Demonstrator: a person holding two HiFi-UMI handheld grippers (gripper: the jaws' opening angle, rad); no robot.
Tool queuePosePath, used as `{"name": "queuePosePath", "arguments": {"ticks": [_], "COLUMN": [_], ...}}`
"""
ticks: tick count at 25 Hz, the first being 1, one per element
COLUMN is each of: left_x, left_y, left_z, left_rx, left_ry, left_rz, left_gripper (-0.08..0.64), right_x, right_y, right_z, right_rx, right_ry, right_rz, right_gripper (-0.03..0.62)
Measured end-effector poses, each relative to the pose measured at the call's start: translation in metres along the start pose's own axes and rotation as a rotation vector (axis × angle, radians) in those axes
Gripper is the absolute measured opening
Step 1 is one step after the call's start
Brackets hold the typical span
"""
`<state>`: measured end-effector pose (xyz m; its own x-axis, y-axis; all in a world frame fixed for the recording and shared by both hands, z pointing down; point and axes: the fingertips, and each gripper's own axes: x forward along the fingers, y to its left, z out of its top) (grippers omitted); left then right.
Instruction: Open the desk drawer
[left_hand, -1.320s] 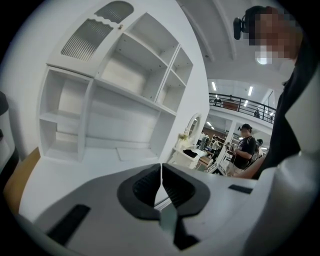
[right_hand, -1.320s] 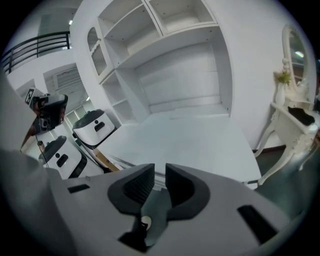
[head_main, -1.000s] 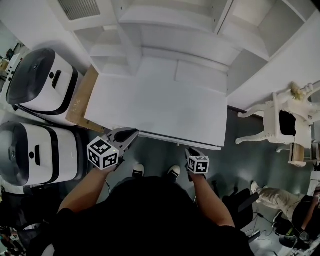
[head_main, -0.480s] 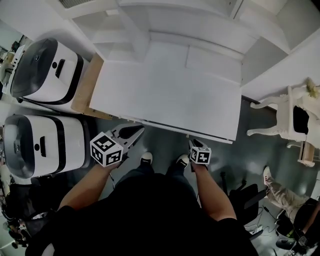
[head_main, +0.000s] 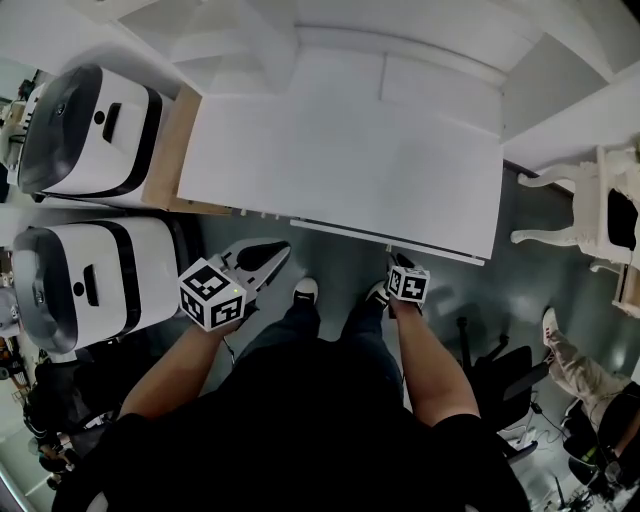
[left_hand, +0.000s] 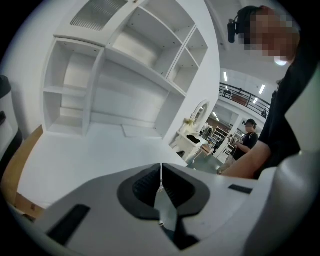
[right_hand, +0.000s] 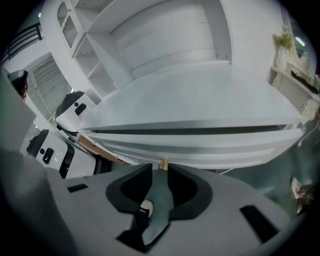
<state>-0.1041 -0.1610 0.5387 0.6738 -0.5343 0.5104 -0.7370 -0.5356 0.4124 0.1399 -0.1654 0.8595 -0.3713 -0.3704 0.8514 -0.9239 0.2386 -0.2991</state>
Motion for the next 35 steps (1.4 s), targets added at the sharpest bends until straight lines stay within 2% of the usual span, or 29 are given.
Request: {"name": "queuePosePath", "arguments": {"ticks": [19, 23, 35], "left_x": [-0.011, -0.011, -0.007], "left_y": [0.028, 0.032, 0.028], "left_z": [-0.039, -0.042, -0.048], "left_rx": [-0.042, -0.052, -0.055], "left_ry": [0.084, 0.089, 0.094], "left_rz": [0.008, 0.01, -0.006], "left_gripper": [0.017, 0.017, 0.017], "right_x": [0.057, 0.061, 0.062], "right_y": [-0.009, -0.009, -0.008], "right_z": [-0.011, -0.009, -0.011], "right_rx": [0.084, 0.083, 0.083], "right_ry": [0.027, 0.031, 0.084], "right_rz": [-0.054, -0.055, -0.059], "right_gripper": [0.109, 0.077, 0.074]}}
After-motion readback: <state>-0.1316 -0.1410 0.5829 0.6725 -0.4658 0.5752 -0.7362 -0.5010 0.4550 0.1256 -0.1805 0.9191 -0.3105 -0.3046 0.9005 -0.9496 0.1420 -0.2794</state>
